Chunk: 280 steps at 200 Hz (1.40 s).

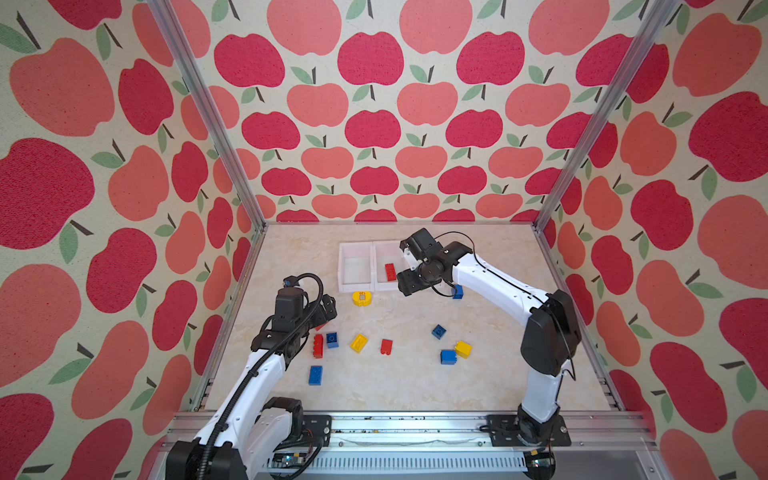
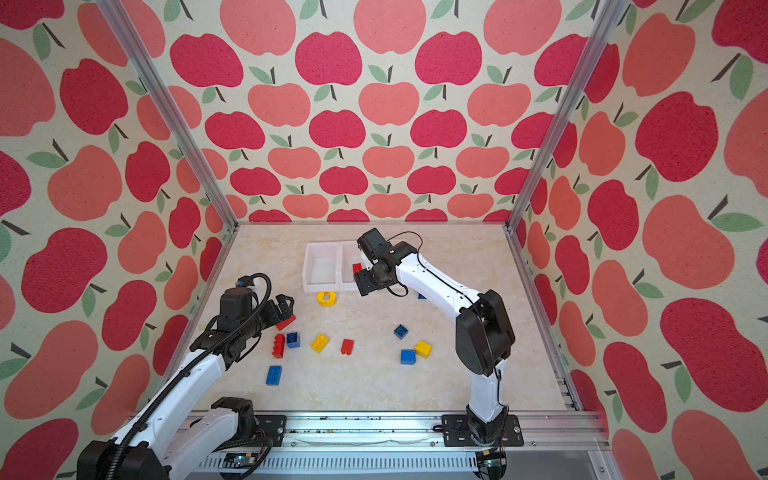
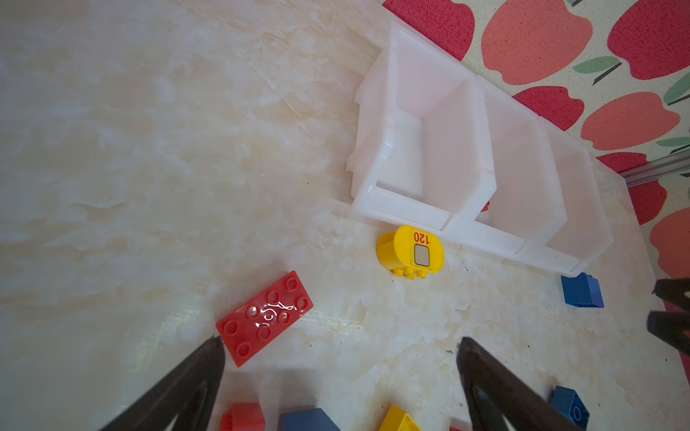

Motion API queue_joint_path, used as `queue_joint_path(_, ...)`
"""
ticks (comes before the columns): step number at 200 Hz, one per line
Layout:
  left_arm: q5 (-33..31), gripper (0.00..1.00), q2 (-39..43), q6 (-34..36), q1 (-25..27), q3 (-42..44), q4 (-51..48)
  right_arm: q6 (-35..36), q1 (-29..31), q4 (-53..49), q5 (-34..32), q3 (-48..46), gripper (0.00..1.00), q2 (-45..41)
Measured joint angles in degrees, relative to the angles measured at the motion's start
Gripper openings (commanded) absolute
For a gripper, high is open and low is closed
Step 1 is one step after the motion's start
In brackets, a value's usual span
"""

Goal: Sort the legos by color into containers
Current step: 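Move the right gripper back to the blue 2x2 brick near the robot, then close the right gripper on the blue 2x2 brick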

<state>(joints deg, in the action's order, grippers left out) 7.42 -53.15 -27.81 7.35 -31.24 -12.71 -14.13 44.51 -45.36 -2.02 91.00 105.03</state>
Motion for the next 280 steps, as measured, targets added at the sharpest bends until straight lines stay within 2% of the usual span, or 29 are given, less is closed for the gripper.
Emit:
queue_joint_path(48,0.1,0.99,-0.2,0.0,0.0,0.0,0.0,2.7,0.1,0.6,1.4,-14.1,0.82,-9.1)
queue_joint_path(102,0.1,0.99,0.5,-0.3,0.0,0.0,0.0,5.4,0.4,0.6,1.0,-21.5,0.83,-10.3)
queue_joint_path(196,0.1,0.99,2.2,-1.0,0.0,0.2,-0.9,6.9,0.5,2.8,-1.5,-24.9,0.82,-6.2)
queue_joint_path(280,0.1,0.99,3.3,-1.2,0.0,1.0,-1.3,7.8,0.5,4.5,-3.0,-26.2,0.72,-3.8)
